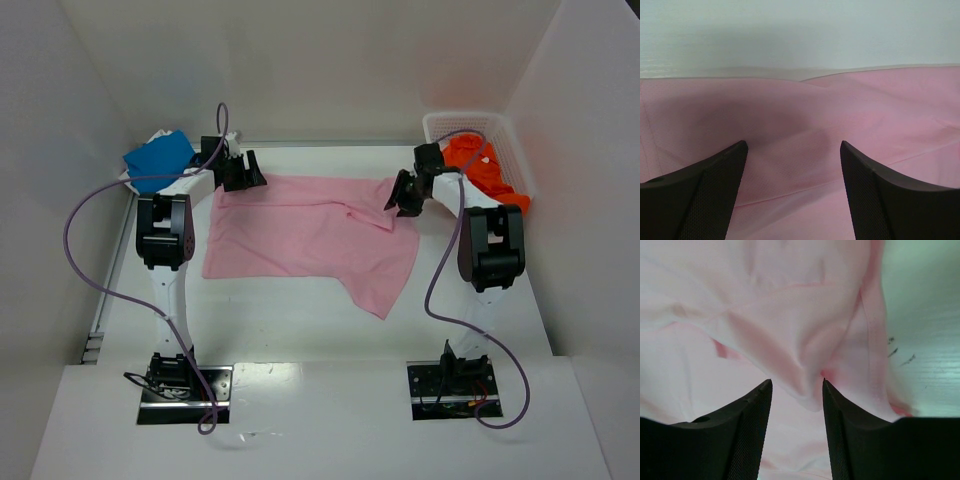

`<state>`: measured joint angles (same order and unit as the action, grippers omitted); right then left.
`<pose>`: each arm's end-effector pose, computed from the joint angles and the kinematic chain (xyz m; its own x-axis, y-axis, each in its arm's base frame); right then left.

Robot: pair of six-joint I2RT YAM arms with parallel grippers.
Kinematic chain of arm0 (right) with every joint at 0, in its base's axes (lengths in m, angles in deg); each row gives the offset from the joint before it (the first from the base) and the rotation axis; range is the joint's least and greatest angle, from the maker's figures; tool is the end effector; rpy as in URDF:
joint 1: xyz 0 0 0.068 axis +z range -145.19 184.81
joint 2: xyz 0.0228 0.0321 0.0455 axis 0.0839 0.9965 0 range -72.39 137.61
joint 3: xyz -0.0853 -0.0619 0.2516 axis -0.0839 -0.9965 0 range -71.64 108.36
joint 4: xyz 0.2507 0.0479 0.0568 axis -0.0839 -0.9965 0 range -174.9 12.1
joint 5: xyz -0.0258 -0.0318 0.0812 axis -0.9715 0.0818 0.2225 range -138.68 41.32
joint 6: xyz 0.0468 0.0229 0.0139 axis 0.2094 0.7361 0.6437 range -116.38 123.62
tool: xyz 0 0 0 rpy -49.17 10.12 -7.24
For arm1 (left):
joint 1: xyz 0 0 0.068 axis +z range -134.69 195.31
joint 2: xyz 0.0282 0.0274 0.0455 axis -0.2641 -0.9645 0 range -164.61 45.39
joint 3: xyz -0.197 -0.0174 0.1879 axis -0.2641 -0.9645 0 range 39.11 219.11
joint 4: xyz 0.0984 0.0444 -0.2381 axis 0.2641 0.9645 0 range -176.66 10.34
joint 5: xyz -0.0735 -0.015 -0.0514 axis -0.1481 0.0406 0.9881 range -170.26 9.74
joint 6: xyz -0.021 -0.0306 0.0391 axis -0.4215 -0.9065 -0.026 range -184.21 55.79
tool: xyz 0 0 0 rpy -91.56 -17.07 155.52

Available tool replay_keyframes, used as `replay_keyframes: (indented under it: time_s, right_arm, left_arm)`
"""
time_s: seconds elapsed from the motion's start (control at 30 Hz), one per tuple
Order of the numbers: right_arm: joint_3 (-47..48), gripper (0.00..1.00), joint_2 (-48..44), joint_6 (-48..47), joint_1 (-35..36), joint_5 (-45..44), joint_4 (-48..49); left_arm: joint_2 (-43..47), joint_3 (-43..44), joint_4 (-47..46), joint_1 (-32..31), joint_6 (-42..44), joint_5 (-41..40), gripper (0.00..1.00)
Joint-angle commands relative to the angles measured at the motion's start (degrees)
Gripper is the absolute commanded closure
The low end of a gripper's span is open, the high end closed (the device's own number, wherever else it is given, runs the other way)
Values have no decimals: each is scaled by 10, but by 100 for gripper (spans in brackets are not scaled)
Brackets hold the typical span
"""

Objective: Fold and stack the t-shirts
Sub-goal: Fold the flattened tshirt in 1/3 of the way

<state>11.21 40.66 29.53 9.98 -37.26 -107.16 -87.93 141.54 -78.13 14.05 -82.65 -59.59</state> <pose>0.4184 0.0449 0.1912 -0.8539 0.3528 -0.3825 0.2052 0.9038 0.3755 0.5246 -0.0241 0.1631 -0.6950 -0.2806 -0.6620 0.0774 0.8861 -0.4569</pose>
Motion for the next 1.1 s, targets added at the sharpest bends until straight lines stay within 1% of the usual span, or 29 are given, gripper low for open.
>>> replay_keyframes:
  time_s: [0.0,0.13,0.2,0.3,0.37,0.43,0.53,0.57,0.63,0.73,0.77,0.83,0.97,1.07]
  right_arm:
    - [71,49,-19,-12,6,3,-1]
    - [133,55,1,-18,6,8,13]
    - [156,60,33,-25,12,8,18]
    - [202,62,85,-32,18,8,10]
    - [217,67,102,-39,23,2,10]
    - [231,67,120,-39,28,2,10]
    - [225,67,125,-39,41,2,4]
    - [219,64,119,-39,48,2,4]
    - [203,62,113,-44,60,2,10]
    - [186,60,108,-44,75,8,16]
    - [186,60,102,-44,75,8,16]
    - [180,60,102,-44,90,8,16]
    - [180,60,96,-44,101,13,16]
    - [173,59,84,-44,108,13,16]
  left_arm:
    - [-18,10,0,3,-4,0,17]
    - [-5,10,5,3,2,5,17]
    - [3,0,10,3,7,5,17]
    - [24,-26,10,3,12,5,17]
    - [41,-38,10,3,19,5,17]
    - [55,-49,10,3,25,-2,24]
    - [67,-62,10,3,37,-10,33]
    - [68,-62,16,3,37,-10,40]
    - [74,-76,16,3,37,-17,46]
    - [74,-81,26,3,42,-23,52]
    - [74,-89,26,3,42,-23,52]
    - [79,-97,31,3,42,-28,56]
    - [97,-120,25,3,42,-47,60]
    - [104,-125,25,8,42,-47,60]
